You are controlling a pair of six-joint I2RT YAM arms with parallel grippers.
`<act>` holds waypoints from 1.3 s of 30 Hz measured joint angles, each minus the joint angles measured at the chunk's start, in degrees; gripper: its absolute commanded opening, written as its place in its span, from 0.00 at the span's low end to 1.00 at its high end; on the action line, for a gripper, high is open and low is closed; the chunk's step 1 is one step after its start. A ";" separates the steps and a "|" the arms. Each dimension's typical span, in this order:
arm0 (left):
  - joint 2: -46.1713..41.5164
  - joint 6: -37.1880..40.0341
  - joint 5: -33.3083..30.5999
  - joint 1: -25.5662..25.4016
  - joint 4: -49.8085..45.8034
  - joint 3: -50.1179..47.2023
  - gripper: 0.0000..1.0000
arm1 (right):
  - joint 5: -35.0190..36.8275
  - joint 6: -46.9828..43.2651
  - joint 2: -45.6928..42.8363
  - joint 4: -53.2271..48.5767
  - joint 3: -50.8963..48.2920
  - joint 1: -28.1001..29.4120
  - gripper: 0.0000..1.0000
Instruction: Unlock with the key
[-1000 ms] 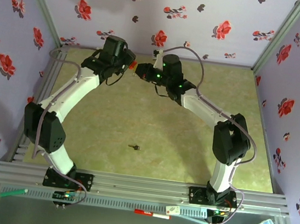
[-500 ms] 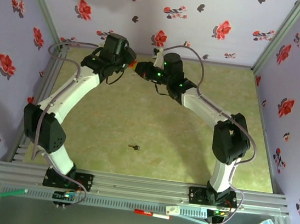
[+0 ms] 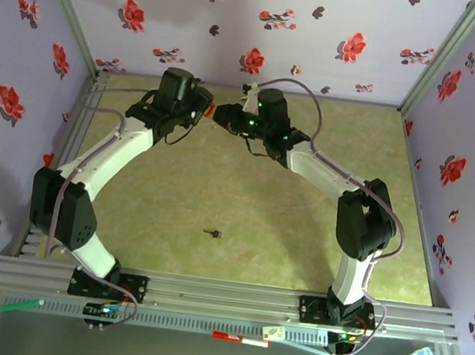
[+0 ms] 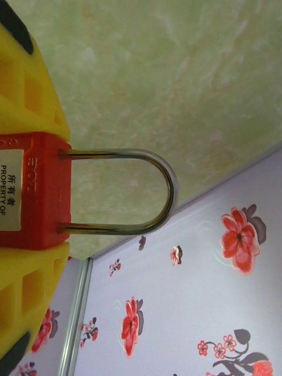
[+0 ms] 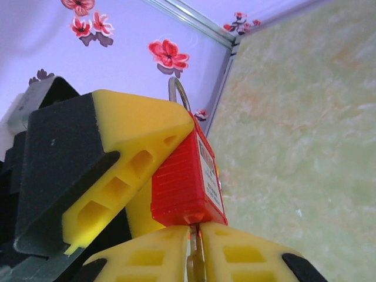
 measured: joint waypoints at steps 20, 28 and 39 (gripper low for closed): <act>-3.87 -6.88 9.49 2.97 0.63 -10.10 0.00 | -0.13 -1.49 -2.19 -3.98 -4.04 0.83 0.40; -3.87 -6.78 10.56 3.63 -1.31 -12.92 0.00 | -0.15 -3.43 -2.91 -7.43 -3.69 0.46 0.40; -3.72 -6.16 10.56 4.96 -1.25 -12.90 0.00 | -3.30 -6.34 -2.01 -15.91 2.93 0.52 0.35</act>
